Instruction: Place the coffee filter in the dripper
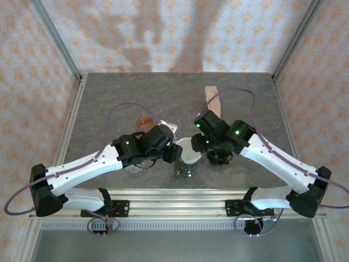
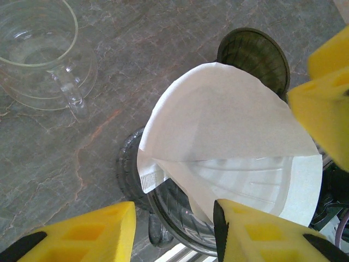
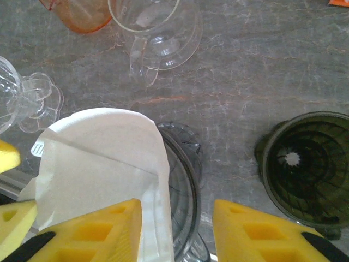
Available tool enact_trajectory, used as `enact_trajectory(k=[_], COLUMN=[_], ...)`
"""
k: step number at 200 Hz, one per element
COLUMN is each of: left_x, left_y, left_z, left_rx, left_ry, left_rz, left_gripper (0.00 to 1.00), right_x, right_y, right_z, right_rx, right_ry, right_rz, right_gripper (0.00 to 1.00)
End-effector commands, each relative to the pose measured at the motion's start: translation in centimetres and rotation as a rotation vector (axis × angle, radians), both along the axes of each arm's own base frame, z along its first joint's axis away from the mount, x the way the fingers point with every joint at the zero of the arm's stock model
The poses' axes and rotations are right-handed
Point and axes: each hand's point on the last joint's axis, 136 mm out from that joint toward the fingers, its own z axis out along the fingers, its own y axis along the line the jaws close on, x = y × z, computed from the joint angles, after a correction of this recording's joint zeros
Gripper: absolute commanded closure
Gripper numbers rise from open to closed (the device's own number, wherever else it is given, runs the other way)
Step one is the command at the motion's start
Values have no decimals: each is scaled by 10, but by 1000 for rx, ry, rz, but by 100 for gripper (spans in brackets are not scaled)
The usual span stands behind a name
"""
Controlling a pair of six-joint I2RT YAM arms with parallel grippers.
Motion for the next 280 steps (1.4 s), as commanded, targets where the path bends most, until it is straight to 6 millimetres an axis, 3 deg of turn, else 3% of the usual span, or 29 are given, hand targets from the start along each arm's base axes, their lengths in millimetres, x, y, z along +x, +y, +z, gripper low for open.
enact_trajectory(k=[1,46,82,111,158,202,280], left_x=[1,1,1,3,9,14,6], left_y=[7,7,1,-7,-9,9,9], left_z=[-5,-11,2,12,3,-9,-27], left_rx=[46,48,-78,-187,-234,-152,-118], left_ry=[-12,-11,-13,-8,24,20,61], left_rz=[10,11,48,56,80,139,106], left_gripper=[57,59,53,42,41,58,68], right_x=[5,7,10,10,9,8,9], right_y=[6,8,6,5,5,6,4], right_z=[4,-6,-6,-6,-9,-9,-9], right_rx=[9,-17,-35,-52,-91,-97,-105], right_ry=[-15,1,-9,-24,-40,-45,-53], right_rz=[28,32,27,25,33,33,18], right_gripper=[63,85,100,100,100,100,100])
